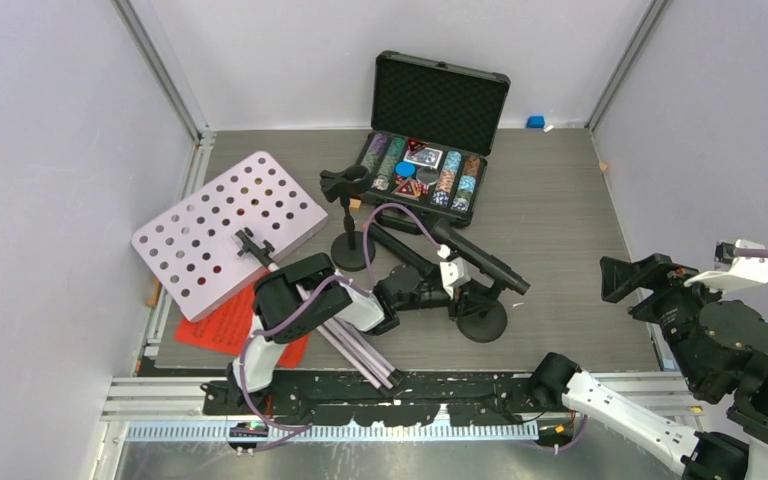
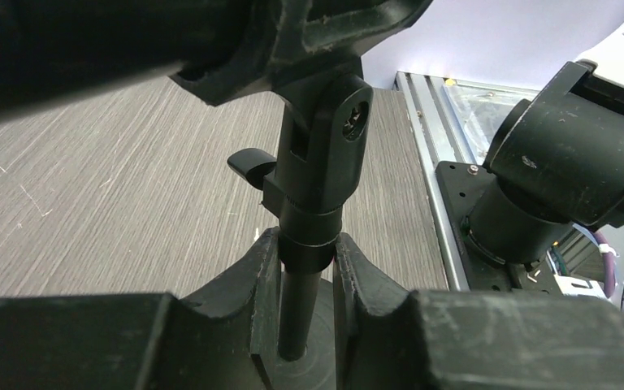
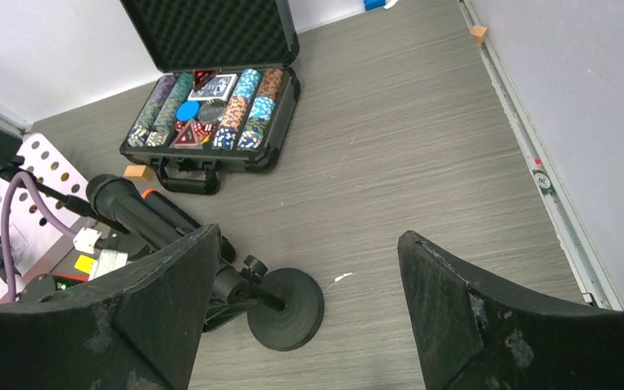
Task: Pack up the instrument practice props
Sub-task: Move the microphone stand with the microphone to the center of the board, then remove the microphone from the microphone stand.
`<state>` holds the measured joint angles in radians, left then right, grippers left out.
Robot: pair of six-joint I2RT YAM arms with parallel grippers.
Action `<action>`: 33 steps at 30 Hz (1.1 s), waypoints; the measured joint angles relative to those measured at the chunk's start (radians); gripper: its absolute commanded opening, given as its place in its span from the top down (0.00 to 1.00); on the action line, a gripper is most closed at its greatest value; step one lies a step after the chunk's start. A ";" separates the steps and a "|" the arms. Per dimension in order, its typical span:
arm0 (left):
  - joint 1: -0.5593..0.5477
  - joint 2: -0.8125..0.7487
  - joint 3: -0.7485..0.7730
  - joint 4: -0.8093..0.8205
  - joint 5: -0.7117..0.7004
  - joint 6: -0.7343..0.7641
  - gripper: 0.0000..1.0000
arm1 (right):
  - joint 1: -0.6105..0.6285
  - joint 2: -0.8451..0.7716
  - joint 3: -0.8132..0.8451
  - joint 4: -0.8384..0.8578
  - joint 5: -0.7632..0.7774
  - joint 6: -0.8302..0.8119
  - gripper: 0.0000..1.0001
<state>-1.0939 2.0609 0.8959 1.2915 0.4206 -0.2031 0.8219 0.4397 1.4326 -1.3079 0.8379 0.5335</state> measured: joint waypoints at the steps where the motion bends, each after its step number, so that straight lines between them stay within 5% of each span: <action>1: -0.002 -0.002 -0.007 0.007 0.000 0.000 0.70 | 0.000 0.003 -0.003 0.002 -0.003 0.000 0.15; 5: -0.006 -0.008 -0.021 0.017 -0.004 -0.002 0.30 | 0.001 0.013 -0.008 0.006 -0.011 0.001 0.15; 10: -0.013 -0.024 -0.024 0.021 -0.018 -0.006 0.11 | 0.001 0.014 -0.011 0.006 -0.012 0.004 0.15; 22: -0.060 -0.031 -0.011 0.035 -0.100 0.006 0.09 | 0.001 0.014 -0.027 0.013 -0.014 0.004 0.15; 33: -0.154 -0.068 -0.012 0.061 -0.370 0.195 0.08 | 0.001 0.014 -0.030 0.013 -0.023 0.016 0.15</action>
<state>-1.2480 1.9930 0.8837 1.3529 0.0505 -0.0086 0.8227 0.4538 1.4029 -1.2953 0.8150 0.5491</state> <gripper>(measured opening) 0.919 0.853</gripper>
